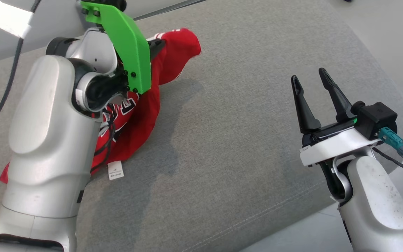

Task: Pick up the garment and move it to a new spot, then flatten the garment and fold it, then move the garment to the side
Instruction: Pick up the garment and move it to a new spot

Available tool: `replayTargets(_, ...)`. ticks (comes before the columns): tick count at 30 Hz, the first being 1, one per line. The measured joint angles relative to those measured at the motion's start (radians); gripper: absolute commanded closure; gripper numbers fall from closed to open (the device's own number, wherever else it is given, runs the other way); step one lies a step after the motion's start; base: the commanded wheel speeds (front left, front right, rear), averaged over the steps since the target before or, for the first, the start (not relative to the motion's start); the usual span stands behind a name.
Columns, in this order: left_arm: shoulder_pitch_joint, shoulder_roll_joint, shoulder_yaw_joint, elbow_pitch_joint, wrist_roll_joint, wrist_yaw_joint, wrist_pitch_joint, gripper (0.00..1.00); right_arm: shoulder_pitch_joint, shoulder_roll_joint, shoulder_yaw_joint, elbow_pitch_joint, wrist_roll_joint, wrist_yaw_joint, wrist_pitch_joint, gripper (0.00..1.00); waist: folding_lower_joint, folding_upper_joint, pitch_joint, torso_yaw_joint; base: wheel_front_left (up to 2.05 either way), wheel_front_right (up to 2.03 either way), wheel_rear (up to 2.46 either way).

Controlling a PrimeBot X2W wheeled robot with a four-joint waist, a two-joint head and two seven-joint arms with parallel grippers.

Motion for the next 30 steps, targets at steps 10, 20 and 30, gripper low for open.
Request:
replayTargets(10,0.134,-0.009,-0.122,0.031,-0.001,0.029,-0.055,0.00,0.019,0.007,0.024,-0.001,0.012,0.000,0.000,0.00,-0.0001,0.0000,0.031,-0.139,0.00,0.00,0.00)
replayTargets(20,0.289,0.002,-0.271,-0.058,-0.108,0.046,-0.317,0.00,0.045,0.013,-0.023,0.003,0.008,0.000,0.000,0.00,-0.0001,0.0000,0.069,-0.201,0.00,0.00,0.00)
replayTargets(30,0.405,0.010,-0.241,-0.113,0.070,0.142,-0.556,0.00,0.040,-0.044,0.097,0.021,-0.009,0.000,0.000,0.00,-0.0001,0.0000,0.044,-0.096,0.00,0.00,0.00)
